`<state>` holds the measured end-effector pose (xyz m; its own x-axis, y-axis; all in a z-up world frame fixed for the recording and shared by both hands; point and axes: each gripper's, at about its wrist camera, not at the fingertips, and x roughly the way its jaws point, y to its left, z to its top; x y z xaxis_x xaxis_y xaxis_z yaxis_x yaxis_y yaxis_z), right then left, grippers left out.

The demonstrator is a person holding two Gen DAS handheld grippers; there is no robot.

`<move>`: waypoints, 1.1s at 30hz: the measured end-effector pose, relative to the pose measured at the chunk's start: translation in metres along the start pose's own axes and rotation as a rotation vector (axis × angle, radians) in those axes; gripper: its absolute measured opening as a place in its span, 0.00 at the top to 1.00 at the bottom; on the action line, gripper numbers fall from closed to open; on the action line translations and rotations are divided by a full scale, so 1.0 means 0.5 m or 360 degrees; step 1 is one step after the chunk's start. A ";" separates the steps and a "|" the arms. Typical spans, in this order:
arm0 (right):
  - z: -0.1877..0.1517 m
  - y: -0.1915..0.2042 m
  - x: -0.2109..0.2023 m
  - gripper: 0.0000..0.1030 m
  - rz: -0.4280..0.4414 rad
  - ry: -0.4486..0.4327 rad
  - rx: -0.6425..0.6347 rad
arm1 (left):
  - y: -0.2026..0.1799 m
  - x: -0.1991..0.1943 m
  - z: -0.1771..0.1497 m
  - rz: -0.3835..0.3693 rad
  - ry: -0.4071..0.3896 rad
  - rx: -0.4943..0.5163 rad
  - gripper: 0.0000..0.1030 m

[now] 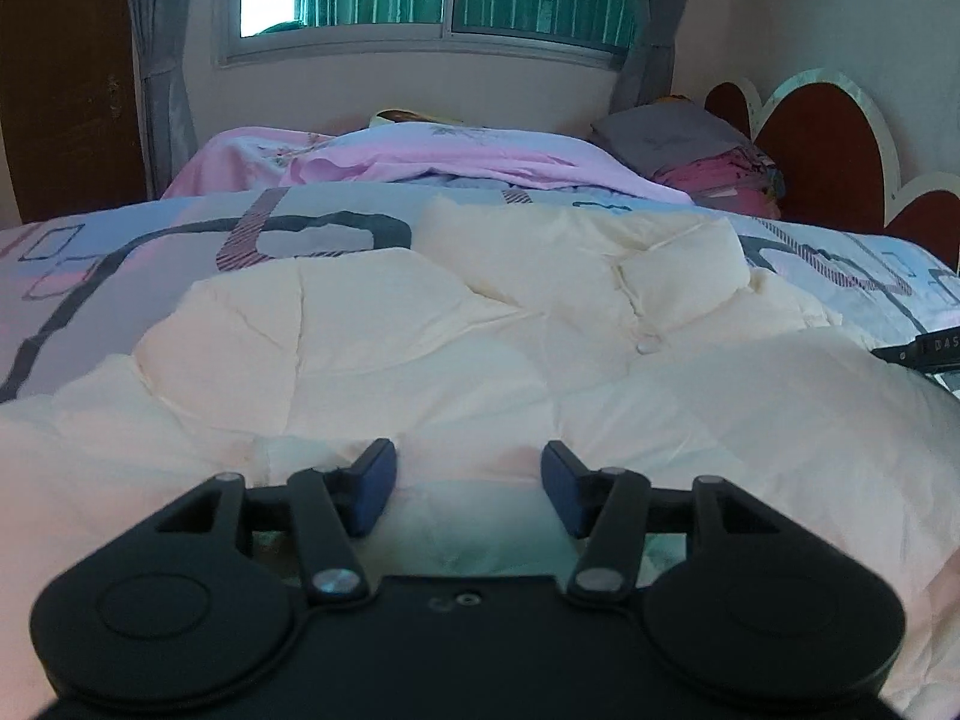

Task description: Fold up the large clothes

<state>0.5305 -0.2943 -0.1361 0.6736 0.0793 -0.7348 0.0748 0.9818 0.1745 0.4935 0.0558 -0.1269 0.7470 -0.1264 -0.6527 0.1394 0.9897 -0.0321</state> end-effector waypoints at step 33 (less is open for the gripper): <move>-0.190 0.100 -0.331 0.38 -0.0048 -0.0107 -0.0047 | 0.156 -0.301 -0.160 0.0269 -0.0119 -0.0398 0.18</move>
<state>0.3531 -0.2420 -0.0682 0.7192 0.0389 -0.6937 0.0746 0.9883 0.1328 0.3400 0.1572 -0.0919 0.7929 0.0459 -0.6076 -0.1483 0.9817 -0.1194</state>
